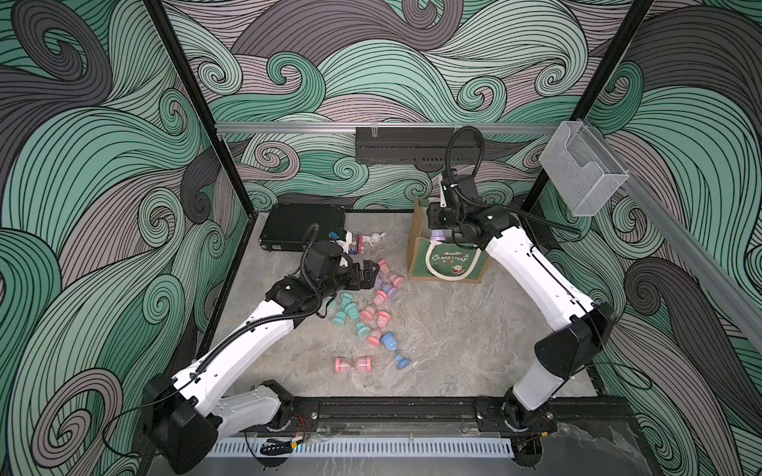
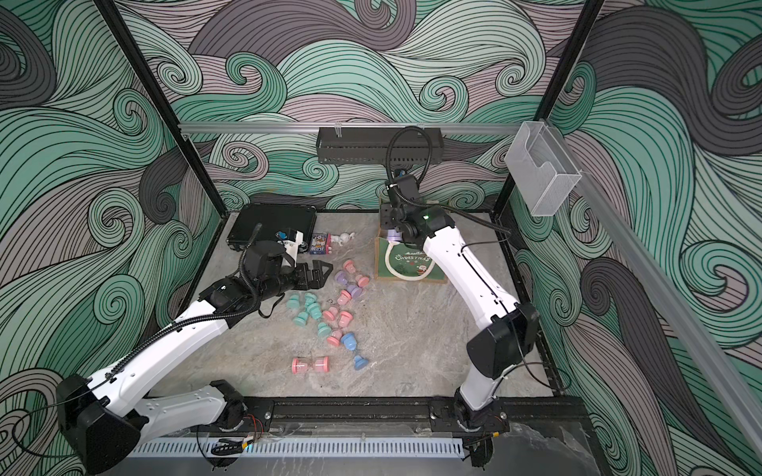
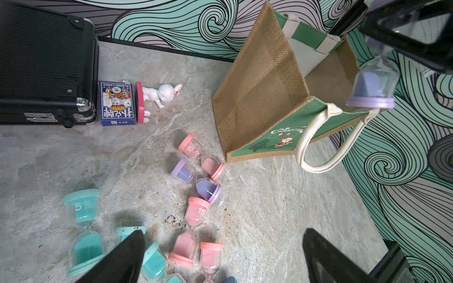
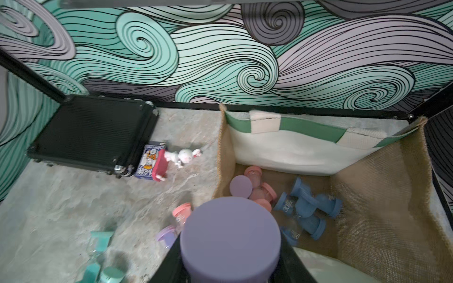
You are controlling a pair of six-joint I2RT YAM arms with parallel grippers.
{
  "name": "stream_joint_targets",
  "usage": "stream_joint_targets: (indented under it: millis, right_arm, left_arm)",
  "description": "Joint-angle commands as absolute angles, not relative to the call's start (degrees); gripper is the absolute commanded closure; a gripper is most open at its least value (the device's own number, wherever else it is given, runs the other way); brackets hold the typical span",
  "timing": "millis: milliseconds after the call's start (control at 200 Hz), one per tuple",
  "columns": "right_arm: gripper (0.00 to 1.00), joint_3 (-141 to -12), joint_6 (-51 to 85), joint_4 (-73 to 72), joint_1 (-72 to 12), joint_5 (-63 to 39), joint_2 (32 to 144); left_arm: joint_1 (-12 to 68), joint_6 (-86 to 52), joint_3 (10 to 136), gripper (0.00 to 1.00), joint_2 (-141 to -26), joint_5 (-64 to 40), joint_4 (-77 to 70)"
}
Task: Put the hourglass into the canvas bag
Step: Place the hourglass in the canvas bag.
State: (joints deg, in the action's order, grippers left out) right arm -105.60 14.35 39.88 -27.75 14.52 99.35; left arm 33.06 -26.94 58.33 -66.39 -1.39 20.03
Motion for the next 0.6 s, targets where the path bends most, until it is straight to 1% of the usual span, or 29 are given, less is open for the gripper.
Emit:
stream_joint_targets:
  millis: [0,110,245,595]
  right_arm:
    - [0.70,-108.15,12.20,40.35,-25.82,13.82,103.09]
    - [0.71,-109.46,11.88,40.01,-23.99,11.96,107.01]
    - [0.73,-109.13,13.17,39.28,-21.42,7.30,110.50]
    - [0.72,-101.01,15.49,32.43,-17.88,7.62,112.90]
  left_arm:
    - [32.61,-24.67,60.88,0.01,-68.06,-3.77,16.89]
    - [32.63,-24.44,61.52,0.01,-69.62,-4.48,16.79]
    - [32.61,-24.62,61.61,0.01,-70.72,-4.53,16.53]
    - [32.60,-25.48,62.31,0.01,-72.48,-4.84,16.26]
